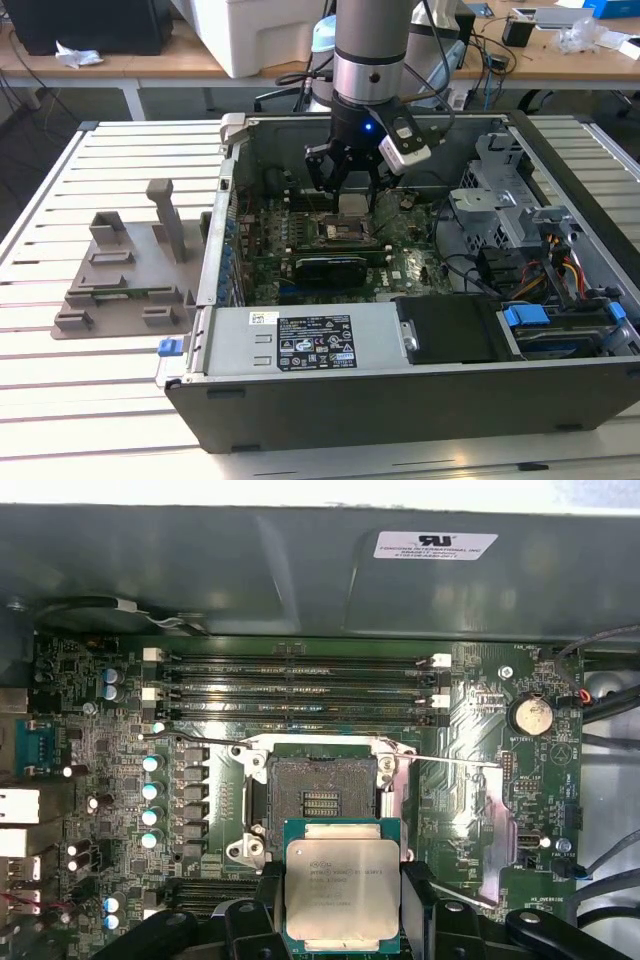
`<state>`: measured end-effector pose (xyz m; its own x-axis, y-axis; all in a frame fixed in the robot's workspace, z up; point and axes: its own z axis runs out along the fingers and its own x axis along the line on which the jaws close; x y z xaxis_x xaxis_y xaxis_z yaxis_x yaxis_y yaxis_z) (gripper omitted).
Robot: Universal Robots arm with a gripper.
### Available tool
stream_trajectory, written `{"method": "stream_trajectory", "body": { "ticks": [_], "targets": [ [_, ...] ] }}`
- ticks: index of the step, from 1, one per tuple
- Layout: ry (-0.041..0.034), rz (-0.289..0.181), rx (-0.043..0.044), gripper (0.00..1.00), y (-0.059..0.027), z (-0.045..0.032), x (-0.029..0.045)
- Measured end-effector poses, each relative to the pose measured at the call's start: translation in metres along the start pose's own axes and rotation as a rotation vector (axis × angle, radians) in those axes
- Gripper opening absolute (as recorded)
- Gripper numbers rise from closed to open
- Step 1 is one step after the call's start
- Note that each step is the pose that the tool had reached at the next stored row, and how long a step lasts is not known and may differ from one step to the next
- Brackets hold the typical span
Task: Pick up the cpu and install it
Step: 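Place the cpu into insertion slot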
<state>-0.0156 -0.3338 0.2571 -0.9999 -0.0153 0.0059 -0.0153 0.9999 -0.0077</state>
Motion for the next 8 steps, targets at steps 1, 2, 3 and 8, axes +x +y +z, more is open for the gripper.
{"method": "stream_trajectory", "body": {
  "ticks": [1,2,3,8],
  "targets": [
    [0.0000,0.000,0.0000,0.55,0.0000,0.0000,0.0000],
    [0.0000,0.000,0.0000,0.55,0.0000,0.0000,0.0000],
    [0.0000,0.001,0.0000,0.55,0.0000,0.0000,-0.0001],
    [0.0004,0.051,-0.0002,0.55,0.0000,0.0001,-0.0001]
  ]
}}
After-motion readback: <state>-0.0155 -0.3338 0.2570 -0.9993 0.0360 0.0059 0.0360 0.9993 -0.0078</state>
